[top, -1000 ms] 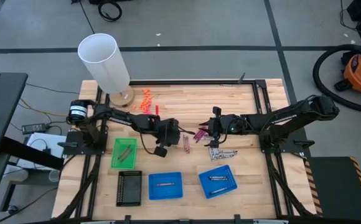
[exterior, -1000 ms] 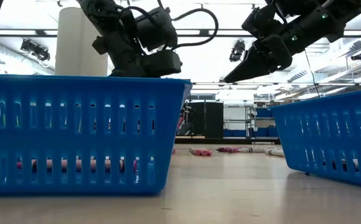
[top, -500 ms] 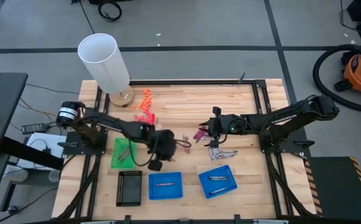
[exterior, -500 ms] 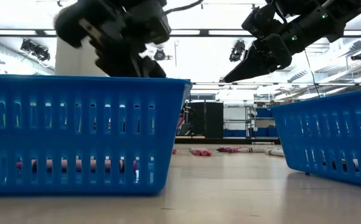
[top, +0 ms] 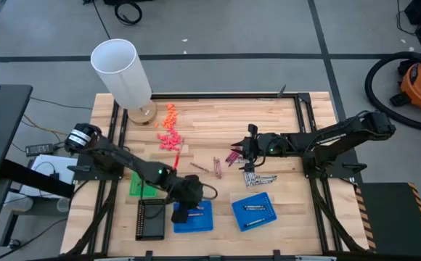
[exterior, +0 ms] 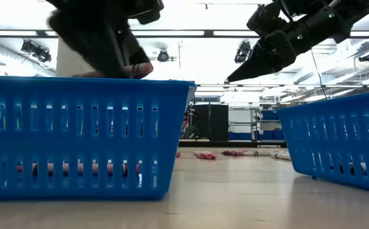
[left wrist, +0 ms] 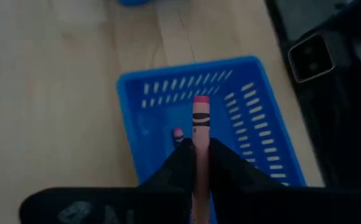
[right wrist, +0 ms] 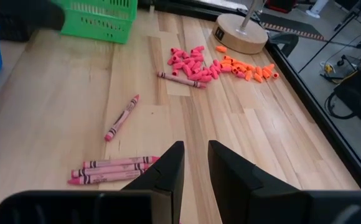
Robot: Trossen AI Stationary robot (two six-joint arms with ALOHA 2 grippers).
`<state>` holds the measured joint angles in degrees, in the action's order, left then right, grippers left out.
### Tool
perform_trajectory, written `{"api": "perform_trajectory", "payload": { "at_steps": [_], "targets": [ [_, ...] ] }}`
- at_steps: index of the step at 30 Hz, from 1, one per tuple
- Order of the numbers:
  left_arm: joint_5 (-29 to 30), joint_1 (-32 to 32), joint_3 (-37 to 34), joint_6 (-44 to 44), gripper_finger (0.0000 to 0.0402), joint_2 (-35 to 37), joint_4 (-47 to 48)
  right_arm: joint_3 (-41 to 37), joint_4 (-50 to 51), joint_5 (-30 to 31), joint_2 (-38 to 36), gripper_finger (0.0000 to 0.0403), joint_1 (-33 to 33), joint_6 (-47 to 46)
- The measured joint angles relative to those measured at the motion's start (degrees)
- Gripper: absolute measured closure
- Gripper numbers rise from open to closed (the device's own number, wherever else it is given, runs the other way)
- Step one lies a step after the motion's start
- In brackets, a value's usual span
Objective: Sort crayons
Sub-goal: Put the pink crayon into the left blue basket
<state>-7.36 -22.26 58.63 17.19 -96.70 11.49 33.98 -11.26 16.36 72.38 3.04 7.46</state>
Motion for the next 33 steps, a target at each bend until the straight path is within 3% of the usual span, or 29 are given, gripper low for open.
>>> {"api": "perform_trajectory", "payload": {
  "at_steps": [11,19,29,33],
  "targets": [
    [1.15,-2.72,0.00,5.55,0.0360,-5.80,-1.70,0.00,-0.40,-1.24,0.00,0.0320,0.85,-0.70],
    [2.61,-2.80,0.00,5.34,0.0296,-5.78,-2.47,0.00,-0.45,-1.16,0.00,0.0320,1.42,-0.68],
    [3.71,-2.67,0.00,0.41,0.0281,1.01,-2.05,0.00,-0.58,-1.05,0.00,0.0320,1.42,-0.87],
    [8.41,-2.29,0.07,-2.76,0.0281,3.68,-0.80,0.00,-0.66,-1.03,0.00,0.0320,1.42,-0.87]
  ]
}}
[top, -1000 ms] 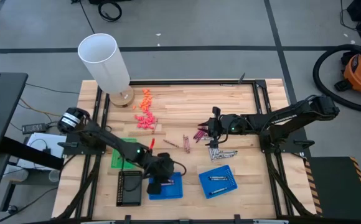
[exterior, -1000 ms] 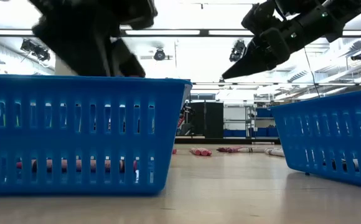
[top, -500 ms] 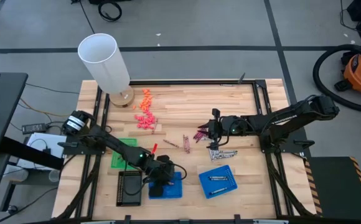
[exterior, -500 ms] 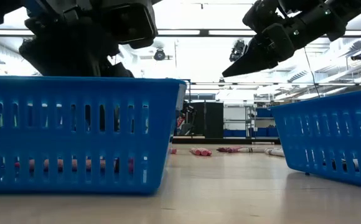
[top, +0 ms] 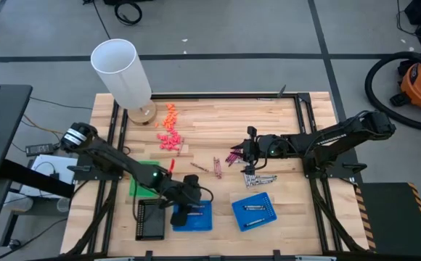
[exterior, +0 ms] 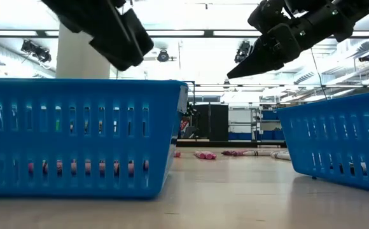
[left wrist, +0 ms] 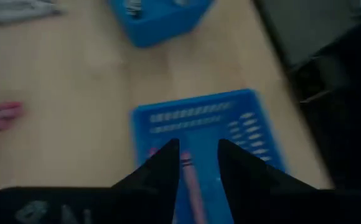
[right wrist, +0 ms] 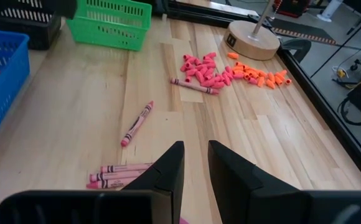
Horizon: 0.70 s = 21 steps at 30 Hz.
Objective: Sort crayons
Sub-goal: Put the pink crayon into the left blue basket
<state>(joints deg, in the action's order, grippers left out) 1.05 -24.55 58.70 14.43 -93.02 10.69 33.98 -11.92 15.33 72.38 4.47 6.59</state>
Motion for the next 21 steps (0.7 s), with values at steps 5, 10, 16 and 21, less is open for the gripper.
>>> {"api": "perform_trajectory", "payload": {
  "at_steps": [5,10,16,21],
  "targets": [
    [7.25,1.39,0.00,-3.60,0.0281,0.60,4.79,0.00,0.00,0.00,0.00,0.0320,0.07,-0.02],
    [7.90,4.33,-0.04,-7.35,0.0281,-0.79,6.19,0.00,-0.03,0.00,0.00,0.0320,0.07,-0.02],
    [7.92,8.19,-0.04,-12.43,0.0281,-0.87,5.49,0.00,-0.02,0.00,0.00,0.0320,0.09,-0.20],
    [7.90,11.47,-0.04,-16.50,0.0281,-1.70,4.95,0.00,0.00,0.00,0.00,0.0320,0.09,-0.11]
  ]
}}
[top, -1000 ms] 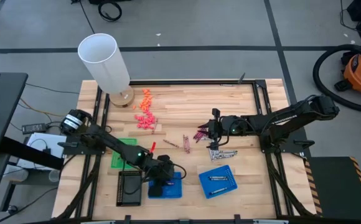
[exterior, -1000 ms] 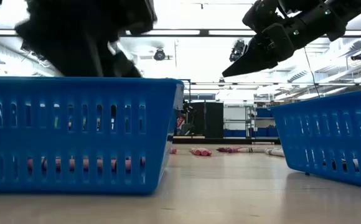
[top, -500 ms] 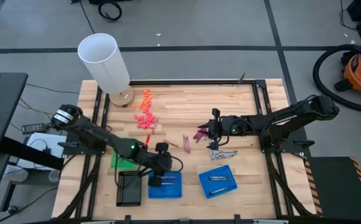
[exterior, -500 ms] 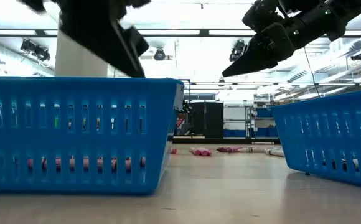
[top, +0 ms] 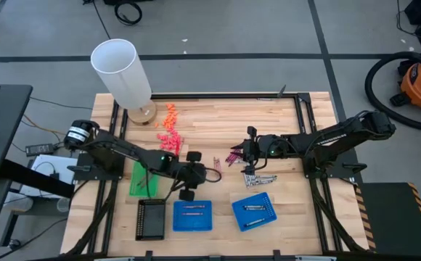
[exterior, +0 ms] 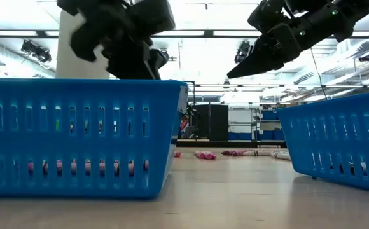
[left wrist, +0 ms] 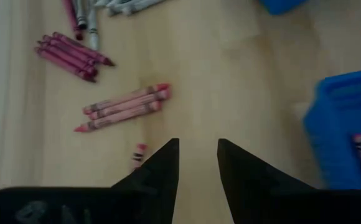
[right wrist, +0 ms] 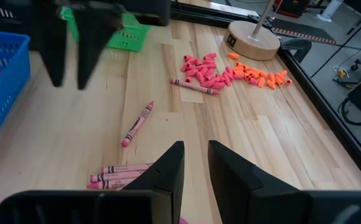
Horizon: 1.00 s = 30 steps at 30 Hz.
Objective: Sort crayons
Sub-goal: Put the pink crayon into the left blue basket
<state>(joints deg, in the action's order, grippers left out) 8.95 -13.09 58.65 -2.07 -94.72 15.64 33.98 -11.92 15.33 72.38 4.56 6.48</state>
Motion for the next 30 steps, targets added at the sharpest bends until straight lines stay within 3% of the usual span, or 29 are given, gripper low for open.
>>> {"api": "perform_trajectory", "payload": {
  "at_steps": [12,23,30],
  "targets": [
    [-0.34,7.33,0.00,-8.01,0.0281,-6.52,-1.04,0.00,0.03,0.00,0.00,0.0320,0.00,0.97],
    [-11.71,13.36,-0.04,-11.45,0.0281,-6.62,-0.07,0.00,0.04,0.00,0.00,0.0320,0.00,1.16],
    [-13.63,13.95,-0.04,-12.73,0.0281,-6.62,-0.14,0.00,0.04,0.00,0.00,0.0320,0.00,1.16]
  ]
}}
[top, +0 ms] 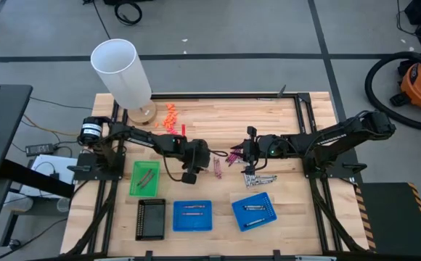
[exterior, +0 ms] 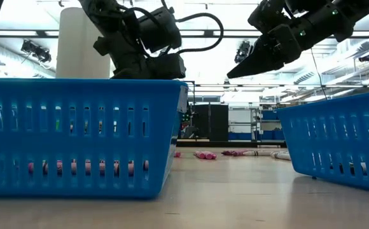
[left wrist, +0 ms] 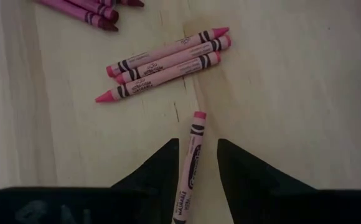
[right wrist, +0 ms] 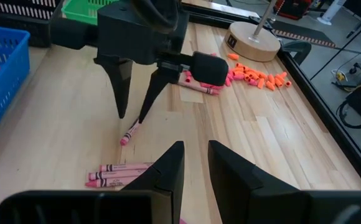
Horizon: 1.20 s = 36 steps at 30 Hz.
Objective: Sort crayons
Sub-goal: Put the pink crayon into the left blue basket
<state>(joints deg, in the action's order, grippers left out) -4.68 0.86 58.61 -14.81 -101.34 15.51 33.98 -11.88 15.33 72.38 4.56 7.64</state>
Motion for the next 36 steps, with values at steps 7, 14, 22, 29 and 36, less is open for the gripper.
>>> {"api": "perform_trajectory", "payload": {
  "at_steps": [7,14,22,29,36],
  "targets": [
    [-0.10,0.00,-0.74,0.00,0.0281,0.02,-1.73,0.00,0.00,-0.09,0.00,0.0320,0.00,-0.01],
    [3.27,-0.44,-5.63,0.48,0.0281,0.00,-5.03,0.00,-0.06,-0.13,0.00,0.0320,0.59,0.00],
    [3.53,-0.26,-5.70,0.18,0.0298,0.02,-2.84,0.00,-0.48,0.07,0.00,0.0320,0.57,0.00],
    [3.42,-0.28,-5.57,0.68,0.0381,0.19,-0.52,0.00,-0.48,0.07,0.00,0.0320,0.57,0.00],
    [3.49,-0.28,-5.57,1.61,0.0383,0.32,-0.26,0.00,-0.48,0.05,0.00,0.0320,0.59,-0.13]
  ]
}}
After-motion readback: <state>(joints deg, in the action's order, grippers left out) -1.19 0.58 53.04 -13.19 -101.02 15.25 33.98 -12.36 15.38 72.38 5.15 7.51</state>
